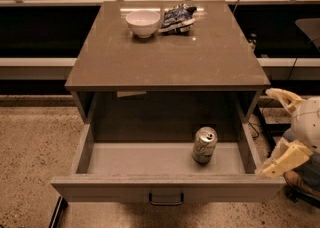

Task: Pick 7up can from top drawer and place on counter

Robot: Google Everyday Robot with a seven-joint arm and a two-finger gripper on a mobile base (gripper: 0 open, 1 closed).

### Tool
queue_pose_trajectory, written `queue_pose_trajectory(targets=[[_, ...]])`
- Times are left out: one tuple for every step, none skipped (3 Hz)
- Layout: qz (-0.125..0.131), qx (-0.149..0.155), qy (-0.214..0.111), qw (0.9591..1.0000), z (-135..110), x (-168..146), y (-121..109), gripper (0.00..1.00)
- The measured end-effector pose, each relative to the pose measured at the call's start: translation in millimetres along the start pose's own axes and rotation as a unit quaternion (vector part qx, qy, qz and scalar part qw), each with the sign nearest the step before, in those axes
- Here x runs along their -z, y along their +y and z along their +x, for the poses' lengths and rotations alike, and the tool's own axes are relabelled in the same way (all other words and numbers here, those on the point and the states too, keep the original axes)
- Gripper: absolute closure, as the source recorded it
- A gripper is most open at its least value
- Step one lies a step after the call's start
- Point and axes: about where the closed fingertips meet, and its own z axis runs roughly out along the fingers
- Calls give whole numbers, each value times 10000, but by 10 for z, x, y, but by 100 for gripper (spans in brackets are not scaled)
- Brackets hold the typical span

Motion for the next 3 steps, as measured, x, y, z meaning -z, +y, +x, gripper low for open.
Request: queue_pose_trajectory(targets=[[63, -33, -12, 10000, 32, -50, -10, 0], [261, -135, -280, 9992, 251, -264, -77, 0], [270, -126, -450, 9985, 388, -608, -155, 0]])
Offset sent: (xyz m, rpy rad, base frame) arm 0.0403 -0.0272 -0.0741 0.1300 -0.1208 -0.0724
